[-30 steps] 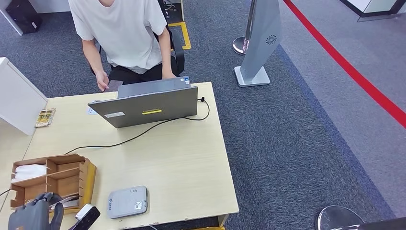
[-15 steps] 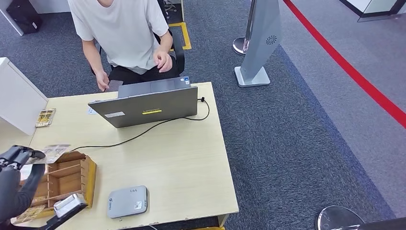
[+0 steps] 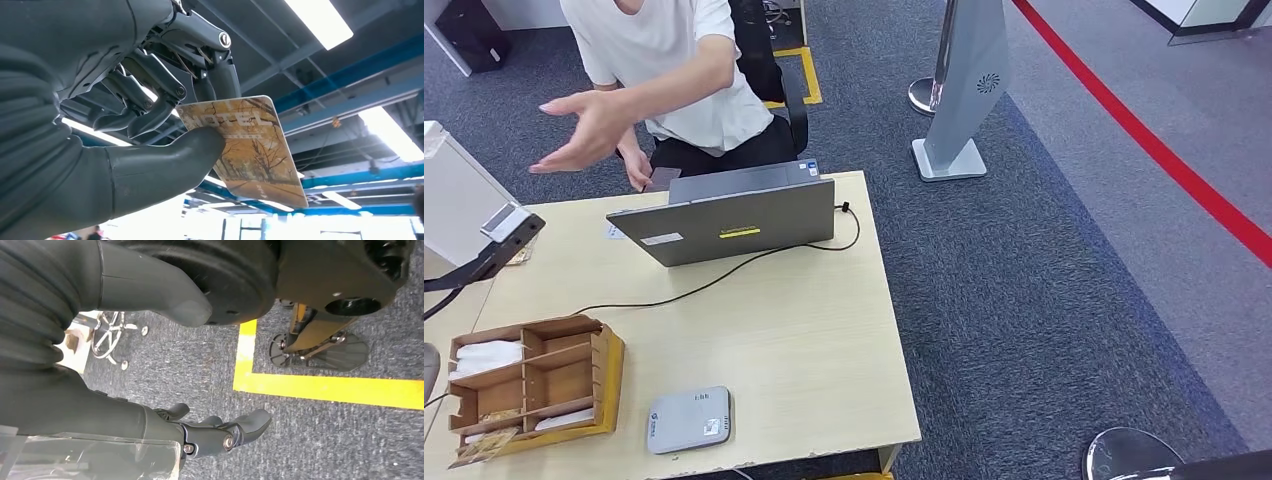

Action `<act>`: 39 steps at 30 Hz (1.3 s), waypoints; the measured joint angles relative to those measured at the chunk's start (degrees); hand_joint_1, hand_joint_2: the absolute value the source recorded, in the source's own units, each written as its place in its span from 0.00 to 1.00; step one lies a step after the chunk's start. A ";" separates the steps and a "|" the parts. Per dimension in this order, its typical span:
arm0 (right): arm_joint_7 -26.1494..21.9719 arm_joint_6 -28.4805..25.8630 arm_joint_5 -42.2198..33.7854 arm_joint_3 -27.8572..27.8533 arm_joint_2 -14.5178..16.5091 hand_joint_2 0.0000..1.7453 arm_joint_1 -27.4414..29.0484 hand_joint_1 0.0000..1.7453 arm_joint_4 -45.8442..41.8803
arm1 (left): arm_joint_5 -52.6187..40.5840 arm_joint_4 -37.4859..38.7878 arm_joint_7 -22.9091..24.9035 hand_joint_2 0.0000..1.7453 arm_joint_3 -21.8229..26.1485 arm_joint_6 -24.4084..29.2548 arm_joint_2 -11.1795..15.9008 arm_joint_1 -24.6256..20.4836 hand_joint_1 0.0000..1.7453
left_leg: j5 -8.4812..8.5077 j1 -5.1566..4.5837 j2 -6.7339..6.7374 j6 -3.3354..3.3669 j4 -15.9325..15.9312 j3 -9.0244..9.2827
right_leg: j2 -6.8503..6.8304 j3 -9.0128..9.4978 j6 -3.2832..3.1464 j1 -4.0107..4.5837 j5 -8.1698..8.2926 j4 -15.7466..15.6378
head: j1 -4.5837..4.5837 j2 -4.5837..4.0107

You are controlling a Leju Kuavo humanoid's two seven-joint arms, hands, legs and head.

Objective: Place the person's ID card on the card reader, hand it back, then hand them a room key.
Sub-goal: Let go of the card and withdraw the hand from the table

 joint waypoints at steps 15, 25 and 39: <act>-0.06 1.33 -0.26 1.38 -1.21 1.00 0.19 0.00 -1.15 | 0.62 12.81 0.82 1.00 -0.24 -1.48 -1.31 -5.23 0.00 | -0.01 0.01 0.04 0.00 0.00 -0.14 | 0.07 -0.13 0.00 0.01 0.00 0.00 | 0.01 0.00; -0.91 1.17 -3.00 1.33 -1.26 1.00 1.35 0.00 -1.10 | 10.84 8.21 -0.84 1.00 1.55 3.14 -0.14 6.04 0.00 | -0.09 0.00 0.21 -0.05 -0.06 -0.15 | 0.25 -0.13 -0.01 0.00 -0.04 0.02 | -0.01 0.00; -1.03 4.27 -5.39 0.21 -1.91 1.00 3.23 0.00 1.64 | 54.18 -14.10 -20.20 1.00 27.04 -3.42 -6.90 43.50 0.00 | -0.36 0.00 0.51 -0.07 -0.09 -0.14 | 0.52 -0.19 0.07 0.00 -0.29 -0.02 | 0.01 0.00</act>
